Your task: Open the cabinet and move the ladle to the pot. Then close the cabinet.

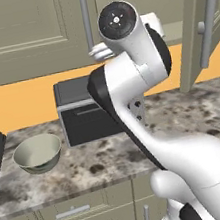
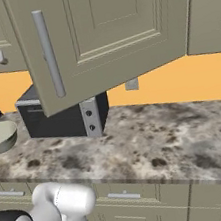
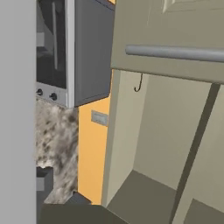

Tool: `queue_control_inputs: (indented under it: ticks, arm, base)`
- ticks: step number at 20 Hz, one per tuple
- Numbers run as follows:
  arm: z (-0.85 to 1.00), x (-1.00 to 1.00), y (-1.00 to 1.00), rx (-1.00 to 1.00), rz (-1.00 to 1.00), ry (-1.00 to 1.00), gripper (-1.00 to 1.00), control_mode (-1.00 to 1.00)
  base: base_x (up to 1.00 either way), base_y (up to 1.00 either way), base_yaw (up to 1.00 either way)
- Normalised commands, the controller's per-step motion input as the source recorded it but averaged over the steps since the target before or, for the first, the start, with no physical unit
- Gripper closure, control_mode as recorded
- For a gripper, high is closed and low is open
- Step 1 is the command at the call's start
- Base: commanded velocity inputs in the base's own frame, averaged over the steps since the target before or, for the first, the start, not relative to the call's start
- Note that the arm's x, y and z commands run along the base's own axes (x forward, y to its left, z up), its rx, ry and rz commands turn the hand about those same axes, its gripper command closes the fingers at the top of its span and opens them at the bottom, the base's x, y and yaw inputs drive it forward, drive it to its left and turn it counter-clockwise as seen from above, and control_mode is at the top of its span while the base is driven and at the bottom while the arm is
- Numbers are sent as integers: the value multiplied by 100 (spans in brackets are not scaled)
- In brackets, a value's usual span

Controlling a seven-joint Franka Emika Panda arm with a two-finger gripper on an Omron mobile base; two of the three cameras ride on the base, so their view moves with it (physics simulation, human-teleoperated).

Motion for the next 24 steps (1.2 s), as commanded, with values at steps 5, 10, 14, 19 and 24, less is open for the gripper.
queue_control_inputs:
  ticks: [5, 10, 14, 19, 24]
  arm:
    - [0, 40, -30, -13, -10, 0, -100, -100]
    - [0, 33, -43, -11, -12, 3, -100, -100]
    - [0, 15, -47, -10, -13, 3, -100, -100]
    - [0, 0, -57, -9, -15, 1, -100, -100]
    - [0, -18, -64, -8, -16, 1, -100, -100]
  base:
    - [0, 0, 0]
    - [0, 0, 0]
    - [0, 0, 0]
    - [0, 0, 0]
    - [0, 0, 0]
